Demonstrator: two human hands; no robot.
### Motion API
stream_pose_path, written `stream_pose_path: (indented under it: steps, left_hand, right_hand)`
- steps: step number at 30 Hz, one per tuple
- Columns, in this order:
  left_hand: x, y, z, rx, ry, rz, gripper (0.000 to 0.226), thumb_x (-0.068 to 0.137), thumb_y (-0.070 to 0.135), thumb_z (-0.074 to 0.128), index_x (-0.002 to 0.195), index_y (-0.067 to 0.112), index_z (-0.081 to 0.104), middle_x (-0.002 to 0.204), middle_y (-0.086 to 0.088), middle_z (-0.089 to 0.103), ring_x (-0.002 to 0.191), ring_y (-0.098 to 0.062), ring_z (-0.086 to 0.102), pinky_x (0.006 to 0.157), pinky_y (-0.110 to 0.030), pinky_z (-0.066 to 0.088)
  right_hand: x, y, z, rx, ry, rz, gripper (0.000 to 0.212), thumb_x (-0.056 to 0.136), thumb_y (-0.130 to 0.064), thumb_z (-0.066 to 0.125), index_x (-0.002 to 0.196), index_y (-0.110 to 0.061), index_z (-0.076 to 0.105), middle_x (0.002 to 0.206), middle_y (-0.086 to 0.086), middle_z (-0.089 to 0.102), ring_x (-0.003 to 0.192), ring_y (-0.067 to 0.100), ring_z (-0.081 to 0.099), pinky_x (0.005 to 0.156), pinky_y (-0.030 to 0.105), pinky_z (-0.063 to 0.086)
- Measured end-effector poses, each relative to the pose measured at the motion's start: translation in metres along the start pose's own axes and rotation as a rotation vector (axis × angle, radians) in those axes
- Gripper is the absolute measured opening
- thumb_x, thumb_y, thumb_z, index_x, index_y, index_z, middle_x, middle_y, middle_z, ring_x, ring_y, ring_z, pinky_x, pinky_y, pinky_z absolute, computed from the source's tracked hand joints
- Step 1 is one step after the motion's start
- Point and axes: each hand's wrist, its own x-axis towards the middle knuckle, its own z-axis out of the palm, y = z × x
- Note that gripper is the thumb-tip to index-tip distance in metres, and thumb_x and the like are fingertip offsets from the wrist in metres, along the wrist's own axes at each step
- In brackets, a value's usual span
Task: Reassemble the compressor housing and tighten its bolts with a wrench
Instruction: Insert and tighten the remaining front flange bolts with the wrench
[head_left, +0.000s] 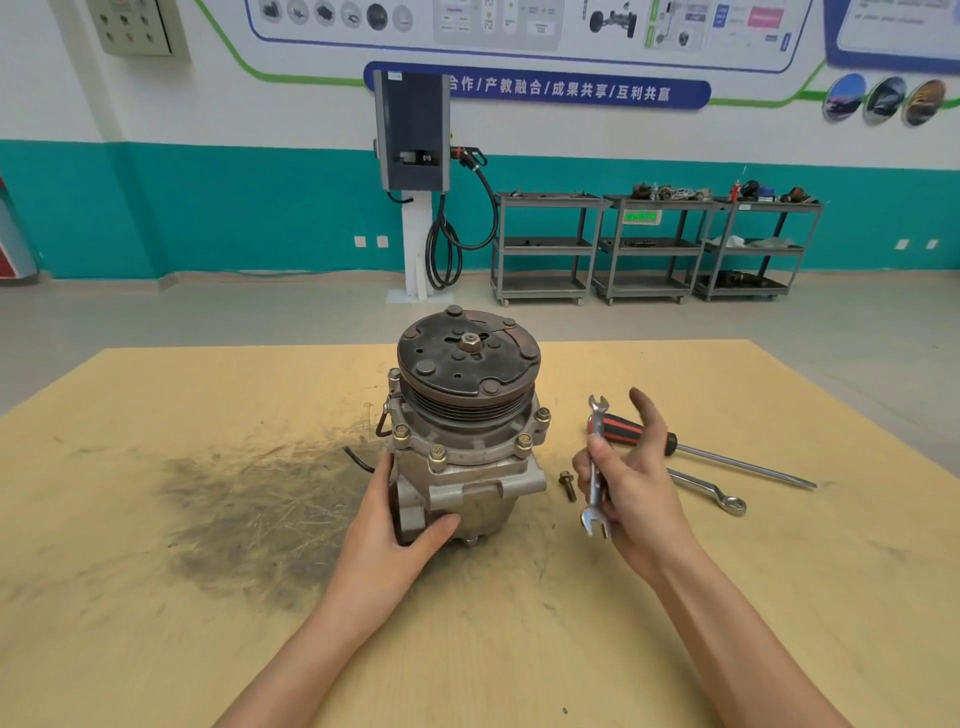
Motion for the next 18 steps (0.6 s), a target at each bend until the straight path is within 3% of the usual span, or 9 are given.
stream_pose_path:
  steps: [2,5,7,10,12,14,16,18]
  left_hand:
    - [0.0,0.0,0.0,-0.001,0.001,0.001,0.085,0.082,0.031,0.079,0.153,0.026,0.032,0.136,0.02,0.058,0.13,-0.002,0.051,0.109,-0.027,0.039]
    - [0.0,0.0,0.0,-0.002,0.004,0.011,0.083,0.083,0.03,0.079,0.152,0.028,0.033,0.135,0.02,0.058,0.129,-0.002,0.051,0.107,-0.024,0.039]
    - [0.0,0.0,0.0,-0.003,0.001,0.013,0.086,0.083,0.03,0.079,0.154,0.025,0.03,0.138,0.017,0.057,0.131,-0.003,0.05,0.108,-0.025,0.038]
    - [0.0,-0.001,0.0,-0.003,-0.002,0.02,0.086,0.083,0.03,0.079,0.155,0.025,0.03,0.138,0.017,0.058,0.131,-0.003,0.051,0.105,-0.019,0.038]
    - [0.0,-0.002,0.001,-0.003,-0.004,0.024,0.084,0.083,0.029,0.078,0.153,0.025,0.032,0.136,0.019,0.058,0.129,-0.002,0.052,0.097,-0.006,0.037]
    - [0.0,-0.002,0.001,-0.01,-0.006,0.027,0.082,0.083,0.029,0.078,0.152,0.026,0.033,0.134,0.021,0.059,0.127,0.0,0.052,0.092,-0.001,0.036]
    - [0.0,-0.002,0.001,-0.015,-0.005,0.036,0.081,0.083,0.03,0.078,0.151,0.027,0.034,0.134,0.021,0.059,0.126,0.001,0.053,0.094,-0.005,0.037]
    - [0.0,-0.002,0.001,-0.016,-0.001,0.042,0.078,0.083,0.03,0.078,0.149,0.029,0.036,0.132,0.024,0.059,0.123,0.007,0.053,0.092,-0.001,0.037]
  right_hand:
    - [0.0,-0.006,-0.001,0.172,0.031,-0.005,0.03,0.103,-0.005,0.037,0.123,-0.026,0.043,0.063,0.008,0.05,0.044,0.011,0.043,0.039,0.02,0.036]
    - [-0.001,-0.017,-0.005,0.481,-0.018,0.092,0.032,0.096,0.001,0.029,0.115,-0.009,0.052,0.07,0.016,0.062,0.049,0.016,0.053,0.034,0.017,0.035]
    - [-0.002,-0.021,-0.006,0.65,-0.108,0.092,0.031,0.088,0.001,0.036,0.113,-0.004,0.054,0.091,0.022,0.07,0.07,0.022,0.068,0.042,0.016,0.043]
    - [-0.005,-0.022,-0.005,0.642,-0.203,-0.043,0.025,0.094,-0.012,0.043,0.114,-0.005,0.057,0.121,0.023,0.065,0.106,0.027,0.066,0.062,0.023,0.052]
    - [-0.006,-0.021,-0.003,0.53,-0.158,-0.129,0.031,0.097,-0.035,0.043,0.104,-0.009,0.06,0.109,0.021,0.071,0.099,0.026,0.067,0.065,0.024,0.05]
    - [-0.008,-0.022,-0.002,0.4,-0.088,-0.19,0.045,0.096,-0.048,0.036,0.088,-0.015,0.064,0.08,0.018,0.073,0.078,0.025,0.067,0.06,0.023,0.046]
    - [-0.011,-0.022,0.001,0.311,-0.086,-0.228,0.048,0.096,-0.048,0.033,0.079,-0.02,0.068,0.064,0.016,0.069,0.065,0.024,0.065,0.056,0.022,0.045]
    - [-0.014,-0.022,0.006,0.272,-0.12,-0.231,0.045,0.096,-0.047,0.035,0.081,-0.02,0.068,0.062,0.015,0.067,0.06,0.022,0.061,0.054,0.022,0.044]
